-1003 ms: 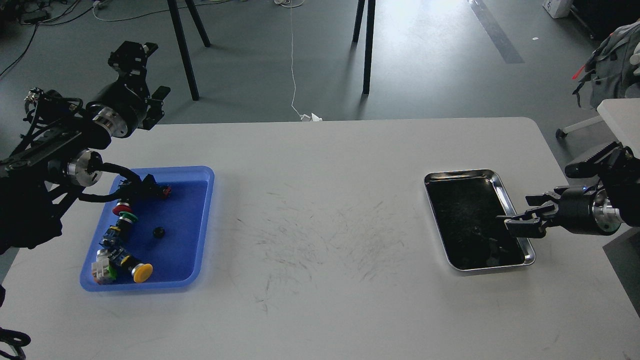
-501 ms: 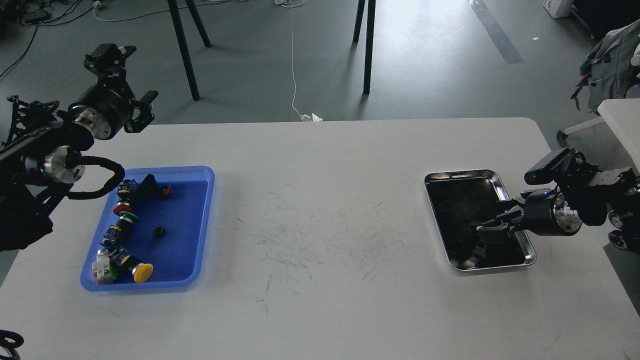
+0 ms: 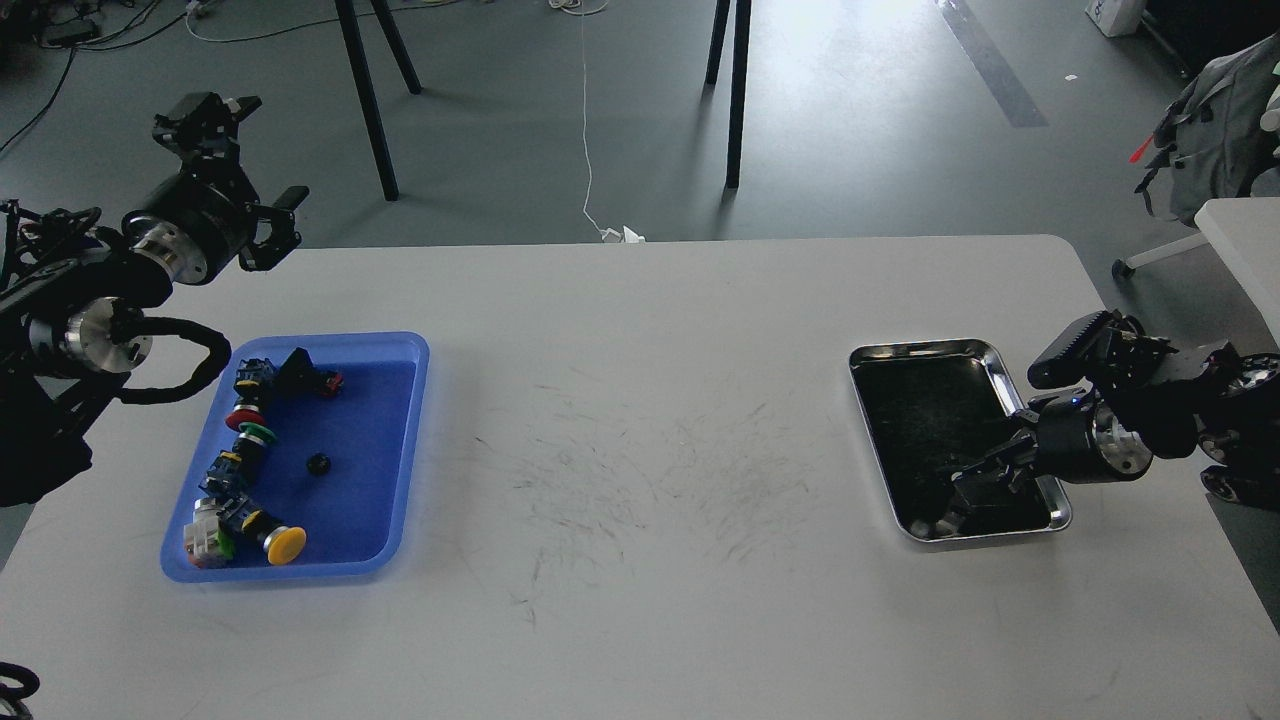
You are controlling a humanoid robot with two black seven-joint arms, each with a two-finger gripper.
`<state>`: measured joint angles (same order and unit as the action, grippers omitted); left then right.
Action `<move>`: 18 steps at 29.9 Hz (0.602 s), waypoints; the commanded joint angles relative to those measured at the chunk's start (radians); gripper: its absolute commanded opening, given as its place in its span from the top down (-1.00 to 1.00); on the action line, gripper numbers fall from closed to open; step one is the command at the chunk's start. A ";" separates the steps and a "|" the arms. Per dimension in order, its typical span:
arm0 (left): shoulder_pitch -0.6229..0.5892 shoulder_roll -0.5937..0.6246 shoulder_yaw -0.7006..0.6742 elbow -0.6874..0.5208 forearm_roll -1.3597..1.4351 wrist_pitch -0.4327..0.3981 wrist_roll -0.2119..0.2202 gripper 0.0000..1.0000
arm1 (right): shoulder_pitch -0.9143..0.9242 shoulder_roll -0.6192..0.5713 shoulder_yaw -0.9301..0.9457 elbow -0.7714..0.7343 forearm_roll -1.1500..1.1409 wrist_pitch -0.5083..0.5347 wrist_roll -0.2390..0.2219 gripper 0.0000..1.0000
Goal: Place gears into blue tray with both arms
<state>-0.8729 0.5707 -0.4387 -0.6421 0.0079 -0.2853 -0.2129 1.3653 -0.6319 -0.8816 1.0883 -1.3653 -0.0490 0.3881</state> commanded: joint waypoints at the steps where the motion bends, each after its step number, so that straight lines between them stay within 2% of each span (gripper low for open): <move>1: 0.000 0.000 0.000 0.002 0.000 0.001 0.000 -0.97 | 0.000 0.015 -0.022 -0.011 0.000 0.000 0.001 -0.65; 5: 0.000 0.000 0.000 0.018 0.000 0.000 0.000 -0.97 | 0.000 0.031 -0.027 -0.018 0.000 0.000 0.003 -0.56; 18: 0.000 -0.002 -0.002 0.025 -0.002 -0.002 -0.003 -0.97 | -0.035 0.089 -0.027 -0.076 0.002 0.000 0.009 -0.48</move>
<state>-0.8723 0.5693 -0.4402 -0.6197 0.0060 -0.2867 -0.2162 1.3357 -0.5519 -0.9084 1.0221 -1.3639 -0.0488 0.3972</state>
